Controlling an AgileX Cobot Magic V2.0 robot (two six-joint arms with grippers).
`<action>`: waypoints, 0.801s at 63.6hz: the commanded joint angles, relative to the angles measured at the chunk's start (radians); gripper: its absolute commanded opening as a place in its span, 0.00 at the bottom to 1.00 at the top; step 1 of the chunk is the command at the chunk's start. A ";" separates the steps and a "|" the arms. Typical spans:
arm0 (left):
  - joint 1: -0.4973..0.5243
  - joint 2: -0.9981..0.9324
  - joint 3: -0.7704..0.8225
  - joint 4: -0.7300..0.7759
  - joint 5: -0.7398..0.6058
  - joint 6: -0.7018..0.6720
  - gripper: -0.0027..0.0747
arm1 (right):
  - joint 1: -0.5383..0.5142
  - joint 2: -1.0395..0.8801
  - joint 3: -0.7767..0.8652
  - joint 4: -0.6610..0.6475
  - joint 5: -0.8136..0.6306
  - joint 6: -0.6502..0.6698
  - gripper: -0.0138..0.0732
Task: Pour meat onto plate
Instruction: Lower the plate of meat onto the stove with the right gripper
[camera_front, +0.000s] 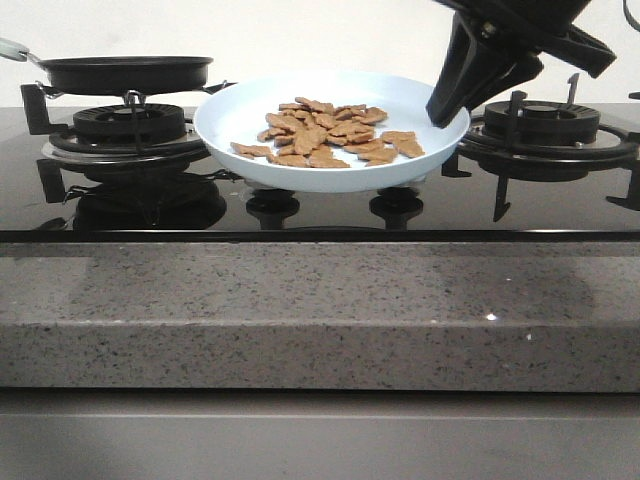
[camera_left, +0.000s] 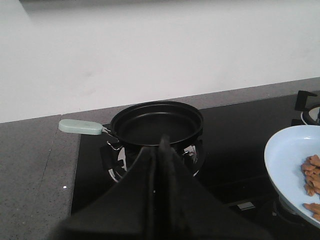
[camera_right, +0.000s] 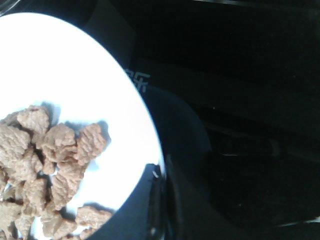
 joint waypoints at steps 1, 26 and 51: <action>-0.006 -0.001 -0.028 -0.020 -0.067 -0.001 0.01 | -0.028 -0.039 -0.081 0.057 -0.024 0.003 0.12; -0.006 -0.001 -0.028 -0.020 -0.067 -0.001 0.01 | -0.102 0.236 -0.519 0.079 0.199 0.033 0.09; -0.006 -0.001 -0.028 -0.020 -0.067 -0.001 0.01 | -0.102 0.489 -0.790 0.078 0.311 0.060 0.09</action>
